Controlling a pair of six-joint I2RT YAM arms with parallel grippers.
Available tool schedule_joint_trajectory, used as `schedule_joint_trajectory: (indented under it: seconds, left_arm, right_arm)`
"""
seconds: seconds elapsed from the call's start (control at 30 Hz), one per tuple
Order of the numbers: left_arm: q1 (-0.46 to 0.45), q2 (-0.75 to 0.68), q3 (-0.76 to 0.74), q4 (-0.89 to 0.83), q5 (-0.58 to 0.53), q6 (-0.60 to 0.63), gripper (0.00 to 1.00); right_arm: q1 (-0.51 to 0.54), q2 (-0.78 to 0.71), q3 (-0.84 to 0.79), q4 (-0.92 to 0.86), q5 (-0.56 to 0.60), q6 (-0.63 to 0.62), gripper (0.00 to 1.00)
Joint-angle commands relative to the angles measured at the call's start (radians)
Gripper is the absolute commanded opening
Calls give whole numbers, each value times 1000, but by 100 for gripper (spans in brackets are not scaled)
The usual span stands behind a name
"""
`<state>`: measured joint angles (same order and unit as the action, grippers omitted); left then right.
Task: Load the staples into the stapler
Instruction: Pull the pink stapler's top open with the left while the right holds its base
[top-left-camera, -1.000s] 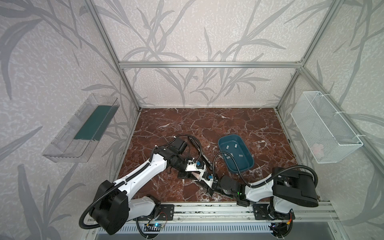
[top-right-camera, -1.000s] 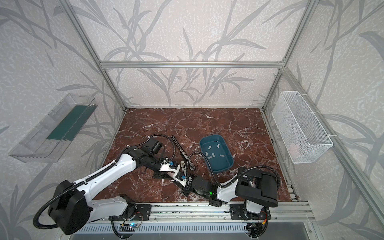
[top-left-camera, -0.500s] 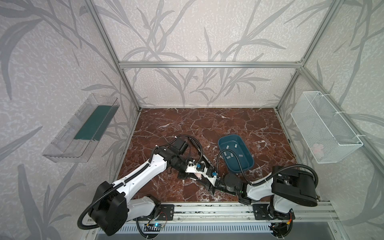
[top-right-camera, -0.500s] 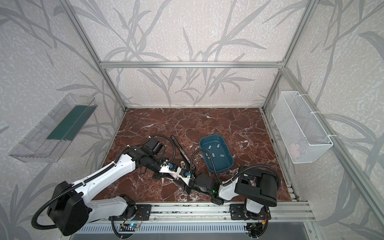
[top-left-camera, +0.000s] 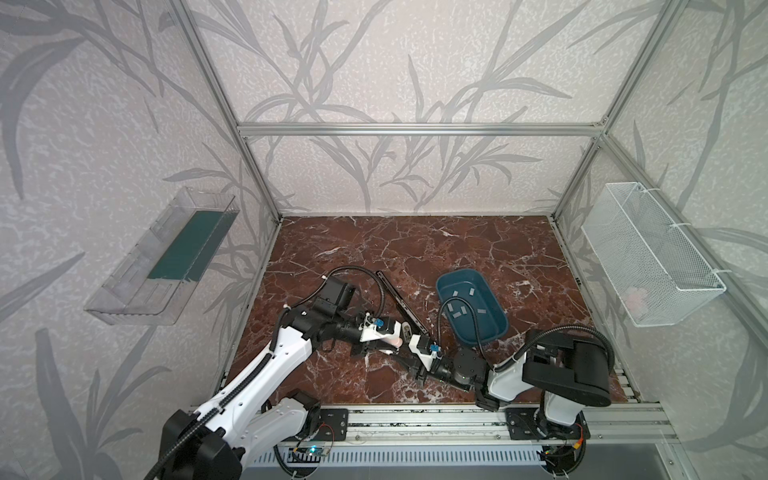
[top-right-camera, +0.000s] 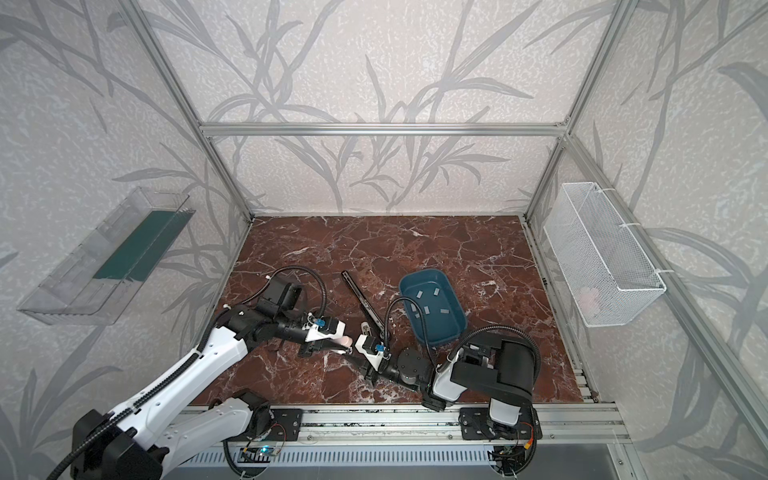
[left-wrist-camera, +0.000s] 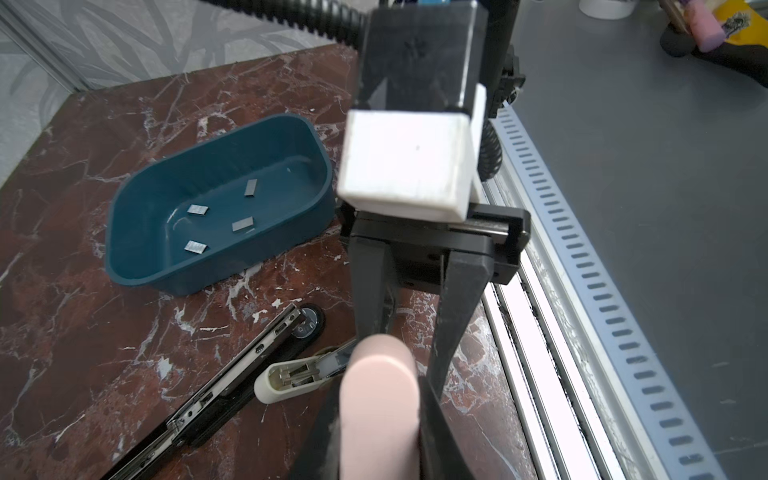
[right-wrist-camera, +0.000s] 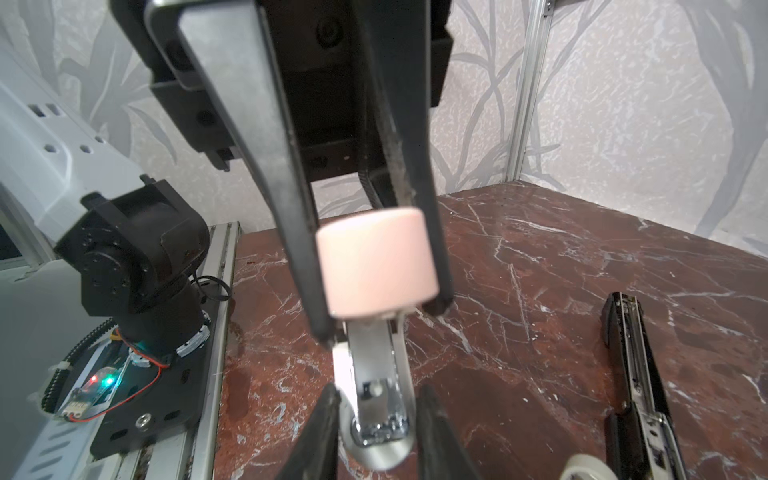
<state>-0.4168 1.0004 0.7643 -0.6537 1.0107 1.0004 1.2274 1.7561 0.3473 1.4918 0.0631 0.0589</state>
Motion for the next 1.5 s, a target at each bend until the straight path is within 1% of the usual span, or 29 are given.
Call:
schedule_joint_trajectory:
  seconds: [0.0, 0.1, 0.23, 0.3, 0.33, 0.43, 0.53, 0.57, 0.63, 0.7, 0.73, 0.8, 0.83, 0.9, 0.93, 1.0, 1.07, 1.13, 1.2, 1.27, 1.3, 1.37, 1.47]
  left_arm:
    - [22, -49, 1, 188, 164, -108, 0]
    - [17, -52, -18, 224, 174, -121, 0]
    - [13, -52, -25, 270, 215, -147, 0]
    - [13, -61, -40, 312, 222, -175, 0]
    - [13, -66, -51, 338, 220, -195, 0]
    - [13, -73, -54, 341, 202, -192, 0]
    - [15, -75, -50, 326, 197, -177, 0]
    - [13, -77, -51, 325, 197, -177, 0]
    - [13, -80, -53, 326, 201, -175, 0]
    - [12, -78, -56, 325, 206, -174, 0]
    - [10, -74, -57, 320, 210, -172, 0]
    - [5, -67, -53, 314, 217, -168, 0]
    - [1, -65, -50, 307, 222, -164, 0]
    - [-4, -62, -49, 302, 225, -158, 0]
    - [-5, -61, -50, 303, 223, -158, 0]
    - [-5, -59, -50, 301, 221, -158, 0]
    - [-6, -59, -48, 301, 226, -159, 0]
    - [-6, -60, -49, 300, 227, -161, 0]
    - [-7, -62, -48, 300, 229, -161, 0]
    - [-7, -61, -49, 299, 229, -163, 0]
    - [-7, -62, -49, 297, 227, -161, 0]
    - [-6, -62, -47, 295, 227, -161, 0]
    - [-6, -62, -48, 293, 228, -161, 0]
  right_arm:
    - [-6, 33, 4, -90, 43, 13, 25]
    - [-4, 9, 51, -149, 28, 28, 29]
    - [8, -37, 127, -262, 21, 25, 32]
    - [9, -43, 140, -277, 20, 24, 35]
    - [9, -76, 138, -278, 24, 23, 39]
    - [10, -117, 103, -283, 59, 5, 49]
    - [10, -150, 33, -264, 108, -33, 67]
    - [10, -158, -1, -233, 124, -47, 74]
    - [9, -169, -66, -145, 138, -84, 84]
    - [10, -185, -100, -92, 126, -123, 90]
    - [10, -202, -95, -107, 102, -140, 92]
    - [11, -247, -46, -230, 45, -160, 93]
    - [13, -271, -2, -325, 23, -171, 93]
    - [16, -294, 66, -431, 16, -183, 93]
    - [15, -301, 85, -442, 23, -191, 93]
    - [16, -311, 105, -446, 74, -212, 93]
    - [13, -320, 143, -507, 107, -239, 94]
    - [13, -322, 180, -569, 114, -256, 94]
    - [13, -322, 187, -573, 99, -267, 93]
    - [13, -329, 183, -567, 78, -268, 89]
    - [13, -333, 181, -565, 69, -266, 85]
    - [13, -339, 176, -560, 46, -265, 72]
    - [14, -339, 172, -546, 24, -254, 64]
